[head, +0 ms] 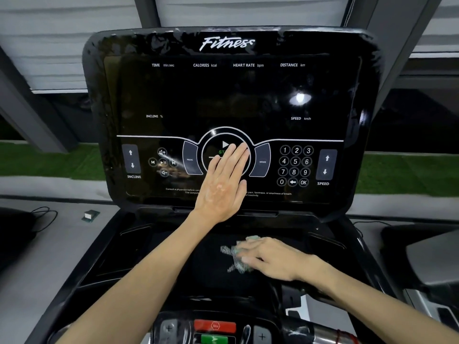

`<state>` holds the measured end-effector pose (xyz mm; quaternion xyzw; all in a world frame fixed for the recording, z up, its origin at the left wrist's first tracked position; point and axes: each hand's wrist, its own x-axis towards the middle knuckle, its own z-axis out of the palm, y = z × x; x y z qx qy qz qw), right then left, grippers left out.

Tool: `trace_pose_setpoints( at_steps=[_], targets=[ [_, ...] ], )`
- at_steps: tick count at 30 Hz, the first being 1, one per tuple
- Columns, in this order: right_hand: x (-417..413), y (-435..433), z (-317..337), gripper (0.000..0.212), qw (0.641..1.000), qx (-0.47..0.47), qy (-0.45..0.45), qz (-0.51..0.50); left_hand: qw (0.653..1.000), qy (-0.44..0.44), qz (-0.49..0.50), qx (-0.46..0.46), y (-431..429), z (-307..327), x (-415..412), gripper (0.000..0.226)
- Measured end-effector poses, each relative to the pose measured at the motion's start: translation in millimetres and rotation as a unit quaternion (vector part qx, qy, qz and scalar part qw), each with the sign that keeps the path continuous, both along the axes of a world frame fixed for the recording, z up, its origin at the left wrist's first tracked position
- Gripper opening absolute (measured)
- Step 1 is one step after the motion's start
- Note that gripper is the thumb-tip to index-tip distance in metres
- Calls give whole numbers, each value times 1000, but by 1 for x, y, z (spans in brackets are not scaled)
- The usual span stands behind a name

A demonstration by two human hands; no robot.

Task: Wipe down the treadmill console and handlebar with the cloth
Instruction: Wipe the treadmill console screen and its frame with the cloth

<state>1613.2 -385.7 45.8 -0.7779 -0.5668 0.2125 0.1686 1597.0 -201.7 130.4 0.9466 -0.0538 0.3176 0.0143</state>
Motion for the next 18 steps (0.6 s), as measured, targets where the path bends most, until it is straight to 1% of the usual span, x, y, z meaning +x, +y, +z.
trace_pose_setpoints(
  at_steps=[5,7,12,14,15,16,18],
  targets=[
    [-10,-4,13,15,998,-36,12,55,1000,-1,-3,2,1,0,0,61],
    [-14,-5,19,19,995,-59,6,76,1000,-2,-5,1,2,0,0,61],
    [-19,0,27,38,986,-93,-72,117,1000,-3,-9,0,3,0,0,62],
    [-19,-1,32,43,986,-99,-79,106,1000,-2,-8,0,3,0,0,62],
    [-18,-4,37,42,987,-95,-89,91,1000,-2,-7,-1,3,0,0,62],
    [-15,-9,41,39,990,-94,-87,64,1000,-1,-6,-2,2,0,0,62],
    [-8,-25,49,29,998,-49,-36,-28,1000,-1,-8,-5,2,0,0,62]
  ],
)
